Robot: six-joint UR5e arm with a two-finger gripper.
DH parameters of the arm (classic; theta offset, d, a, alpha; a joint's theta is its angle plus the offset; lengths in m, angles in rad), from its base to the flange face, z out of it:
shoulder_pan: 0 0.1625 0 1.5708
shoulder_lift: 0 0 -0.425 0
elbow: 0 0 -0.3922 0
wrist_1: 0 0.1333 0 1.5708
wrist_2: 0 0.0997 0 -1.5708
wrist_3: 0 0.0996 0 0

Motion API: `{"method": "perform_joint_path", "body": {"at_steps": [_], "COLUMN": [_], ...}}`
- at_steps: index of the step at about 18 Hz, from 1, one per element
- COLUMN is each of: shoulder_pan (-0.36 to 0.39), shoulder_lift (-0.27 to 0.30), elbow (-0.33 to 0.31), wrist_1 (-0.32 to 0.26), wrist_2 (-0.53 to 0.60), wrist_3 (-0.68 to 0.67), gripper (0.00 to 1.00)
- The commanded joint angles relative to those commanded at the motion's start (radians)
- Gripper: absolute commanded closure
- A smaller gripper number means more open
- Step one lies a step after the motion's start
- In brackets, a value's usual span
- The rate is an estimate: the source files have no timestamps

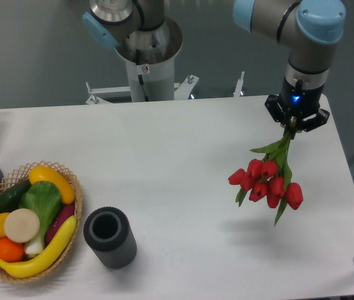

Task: Insert the flowers into the vase
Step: 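Hold the red tulip bunch by the stems and begin moving toward the vase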

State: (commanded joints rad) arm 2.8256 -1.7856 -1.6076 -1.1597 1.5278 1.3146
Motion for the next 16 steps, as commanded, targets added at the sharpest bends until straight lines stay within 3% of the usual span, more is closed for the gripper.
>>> {"method": "perform_joint_path", "body": {"at_steps": [10, 16], "shoulder_pan": [-0.005, -0.015], "shoulder_lift": [0.003, 0.017], "elbow": [-0.002, -0.002], "wrist_1": [-0.025, -0.021], "wrist_2": [-0.028, -0.139], "wrist_3": [-0.009, -0.034], "gripper": [1.00, 1.00]}}
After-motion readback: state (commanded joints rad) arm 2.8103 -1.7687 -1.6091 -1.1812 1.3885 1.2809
